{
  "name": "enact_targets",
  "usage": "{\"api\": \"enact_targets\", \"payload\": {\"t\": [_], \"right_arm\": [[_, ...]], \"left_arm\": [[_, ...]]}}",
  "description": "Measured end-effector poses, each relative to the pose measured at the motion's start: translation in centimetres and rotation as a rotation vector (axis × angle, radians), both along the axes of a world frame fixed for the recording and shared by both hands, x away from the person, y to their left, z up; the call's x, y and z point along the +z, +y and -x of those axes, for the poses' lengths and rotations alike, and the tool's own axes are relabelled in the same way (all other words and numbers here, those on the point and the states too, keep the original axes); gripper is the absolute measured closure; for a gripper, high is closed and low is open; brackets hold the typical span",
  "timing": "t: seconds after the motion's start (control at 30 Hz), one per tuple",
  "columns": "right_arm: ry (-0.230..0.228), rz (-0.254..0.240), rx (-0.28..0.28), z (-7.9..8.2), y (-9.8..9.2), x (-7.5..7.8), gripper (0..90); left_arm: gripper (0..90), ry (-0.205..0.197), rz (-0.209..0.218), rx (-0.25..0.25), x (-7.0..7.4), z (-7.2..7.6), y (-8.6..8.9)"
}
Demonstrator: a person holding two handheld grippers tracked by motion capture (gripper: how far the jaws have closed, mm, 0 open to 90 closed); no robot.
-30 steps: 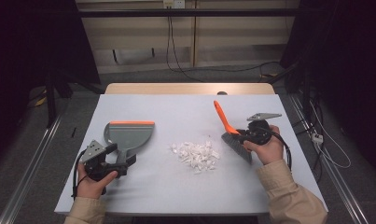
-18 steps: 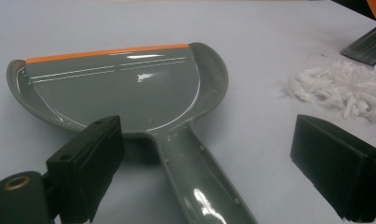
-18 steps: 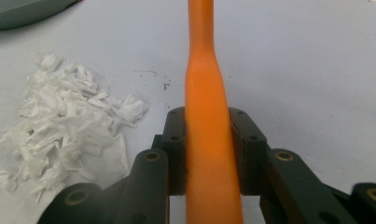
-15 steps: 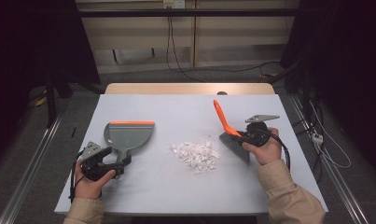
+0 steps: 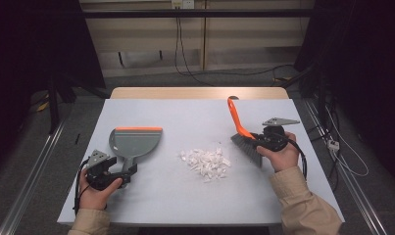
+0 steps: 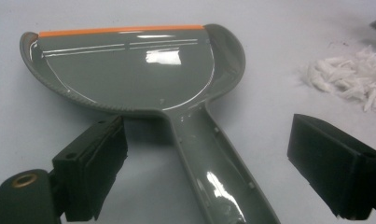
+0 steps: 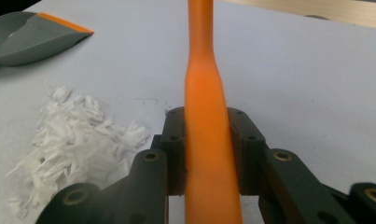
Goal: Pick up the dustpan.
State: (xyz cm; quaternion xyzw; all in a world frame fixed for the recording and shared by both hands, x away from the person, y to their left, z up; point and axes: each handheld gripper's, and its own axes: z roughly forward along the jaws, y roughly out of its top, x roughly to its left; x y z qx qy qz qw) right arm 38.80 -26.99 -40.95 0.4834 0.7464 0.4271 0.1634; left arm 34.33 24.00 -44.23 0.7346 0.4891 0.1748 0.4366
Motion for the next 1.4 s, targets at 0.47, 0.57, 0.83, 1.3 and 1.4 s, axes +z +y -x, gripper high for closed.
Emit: {"api": "enact_targets", "payload": {"t": [0.47, 0.57, 0.83, 1.3, 1.4], "right_arm": [[-0.032, 0.012, 0.000, 0.7, 0.3, 0.3, 71.2], [-0.038, 0.011, -0.005, 0.7, 0.2, 0.4, 71.2], [-0.049, 0.009, 0.002, 0.8, 0.6, 0.5, 71.2], [-0.047, 0.014, 0.002, 0.8, 0.4, 0.5, 71.2], [-0.053, 0.007, -0.003, 0.8, 0.3, 0.5, 71.2]], "left_arm": [[21.4, 0.045, -0.025, 0.050, 0.3, 0.4, -0.1], [22.6, 0.066, -0.041, 0.063, 0.2, 0.3, -0.3], [27.9, 0.145, -0.090, 0.114, 0.0, -1.1, -1.7], [62.4, 0.175, -0.178, 0.153, -0.1, -2.9, -2.8], [62.6, 0.161, -0.189, 0.138, 0.2, -2.7, -2.3]]}}
